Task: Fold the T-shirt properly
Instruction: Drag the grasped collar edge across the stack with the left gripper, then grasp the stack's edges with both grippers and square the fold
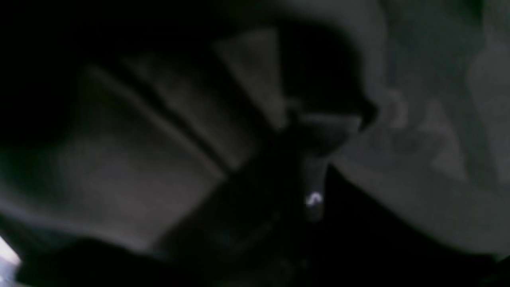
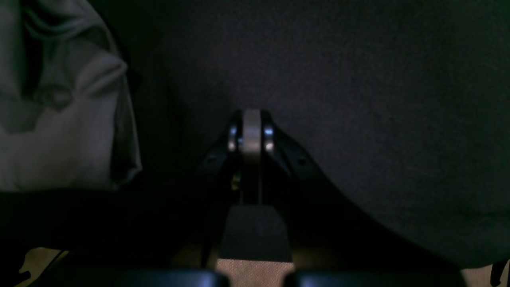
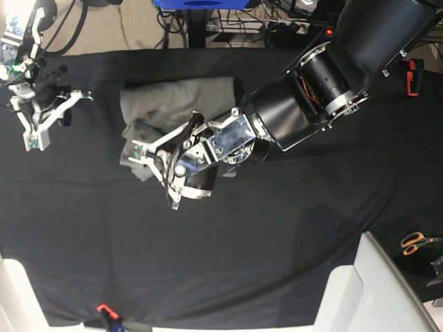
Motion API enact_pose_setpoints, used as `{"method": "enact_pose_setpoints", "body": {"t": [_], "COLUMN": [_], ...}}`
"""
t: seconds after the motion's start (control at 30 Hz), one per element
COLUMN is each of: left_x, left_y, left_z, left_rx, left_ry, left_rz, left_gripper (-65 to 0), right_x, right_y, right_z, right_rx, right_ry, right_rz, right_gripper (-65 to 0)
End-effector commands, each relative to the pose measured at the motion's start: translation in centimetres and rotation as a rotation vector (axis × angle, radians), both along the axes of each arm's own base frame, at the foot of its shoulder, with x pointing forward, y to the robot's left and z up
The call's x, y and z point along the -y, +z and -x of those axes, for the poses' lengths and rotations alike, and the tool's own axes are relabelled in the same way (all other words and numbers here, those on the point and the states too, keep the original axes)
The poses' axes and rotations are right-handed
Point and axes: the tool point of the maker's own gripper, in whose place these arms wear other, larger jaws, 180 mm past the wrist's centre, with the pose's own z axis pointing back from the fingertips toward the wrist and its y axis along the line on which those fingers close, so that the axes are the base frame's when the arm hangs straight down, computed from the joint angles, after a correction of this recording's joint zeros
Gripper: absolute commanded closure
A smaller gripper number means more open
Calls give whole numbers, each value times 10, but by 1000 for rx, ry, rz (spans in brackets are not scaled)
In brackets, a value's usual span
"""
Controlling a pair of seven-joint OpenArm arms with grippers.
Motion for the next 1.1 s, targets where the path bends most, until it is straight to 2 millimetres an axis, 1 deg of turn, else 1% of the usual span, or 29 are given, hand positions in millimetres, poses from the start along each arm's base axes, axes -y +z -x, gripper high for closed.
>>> {"method": "enact_pose_setpoints", "body": {"t": [0.0,0.1,0.2,0.3,0.37,0.47,0.63,0.7,0.73,0.77,0.8,0.83,0.87,0.9,0.93,0.97,1.0,1.07], "left_x": [11,11,11,6,4,7,29,34,34,31,29,21,16,13,10,4,-2,-15], "left_y": [18,22,27,29,37,56,111,128,128,123,120,113,107,104,101,99,99,96], "left_z": [-18,-24,-31,-39,-52,-72,-112,-115,-110,-101,-93,-83,-69,-53,-39,-26,-14,3], "left_rx": [46,58,74,82,103,143,185,194,190,176,168,162,150,143,132,125,123,131], "left_ry": [-2,-2,-2,10,17,31,164,198,213,239,252,274,284,291,301,314,333,370], "left_rz": [34,34,34,20,12,35,205,271,277,276,277,269,280,304,325,349,371,379], "left_gripper": [-250,-402,-520,-607,-630,-634,-634,-627,-624,-614,-578,-497,-378,-222,-74,0,0,0], "right_x": [2,2,2,2,1,1,1,0,-2,-9,-13,-20,-28,-38,-46,-59,-71,-89], "right_y": [9,8,8,7,6,6,6,6,6,5,3,0,0,3,3,5,9,17], "right_z": [-7,-7,-7,-4,-2,-2,-2,-2,-3,-2,1,4,6,4,7,7,7,6], "right_rx": [39,36,36,30,27,25,25,26,26,22,11,0,1,8,4,13,23,42], "right_ry": [5,5,5,5,5,4,6,8,15,36,54,77,100,126,153,193,239,320], "right_rz": [6,6,6,6,5,4,4,4,2,-3,-3,-10,-15,-21,-26,-36,-43,-50], "right_gripper": [0,0,0,0,0,0,0,0,0,0,0,0,0,0,0,0,0,0]}}
